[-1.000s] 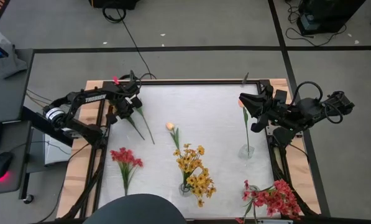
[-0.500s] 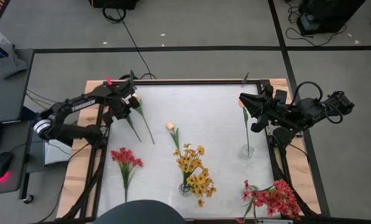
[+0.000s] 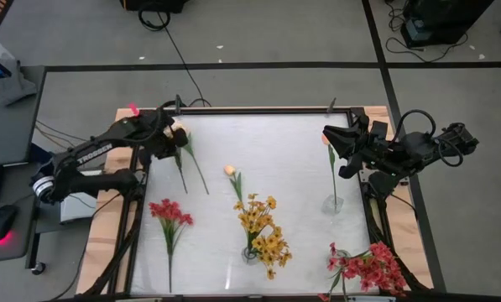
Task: Sort flowers into vase by color
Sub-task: Put the yellow flower into the left transparent vase
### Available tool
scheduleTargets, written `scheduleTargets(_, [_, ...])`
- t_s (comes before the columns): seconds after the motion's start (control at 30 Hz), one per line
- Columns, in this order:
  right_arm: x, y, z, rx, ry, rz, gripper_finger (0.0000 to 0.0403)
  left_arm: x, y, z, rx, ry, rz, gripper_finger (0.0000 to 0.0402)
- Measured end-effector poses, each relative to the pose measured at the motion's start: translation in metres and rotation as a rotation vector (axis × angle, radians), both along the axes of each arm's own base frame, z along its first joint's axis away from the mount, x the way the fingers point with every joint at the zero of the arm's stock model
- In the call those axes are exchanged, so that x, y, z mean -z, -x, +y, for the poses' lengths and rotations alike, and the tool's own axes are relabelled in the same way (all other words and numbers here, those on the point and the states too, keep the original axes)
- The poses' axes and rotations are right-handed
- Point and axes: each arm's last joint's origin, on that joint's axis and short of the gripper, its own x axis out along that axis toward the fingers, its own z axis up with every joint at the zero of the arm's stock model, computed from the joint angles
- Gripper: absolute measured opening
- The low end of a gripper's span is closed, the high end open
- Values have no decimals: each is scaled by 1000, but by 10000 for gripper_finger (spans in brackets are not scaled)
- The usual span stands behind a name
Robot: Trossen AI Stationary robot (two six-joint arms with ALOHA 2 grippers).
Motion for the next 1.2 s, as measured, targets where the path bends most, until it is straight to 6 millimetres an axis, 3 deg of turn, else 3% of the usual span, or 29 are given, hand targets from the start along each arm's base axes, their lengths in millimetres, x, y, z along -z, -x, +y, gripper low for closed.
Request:
scheduleTargets(0.53, [0, 0, 0, 0, 0, 0, 75, -27, -6, -29, 358, -229, -222, 38])
scheduleTargets(1.2, [0, 0, 0, 0, 0, 0, 75, -53, -39, -70, 614, -500, -475, 38])
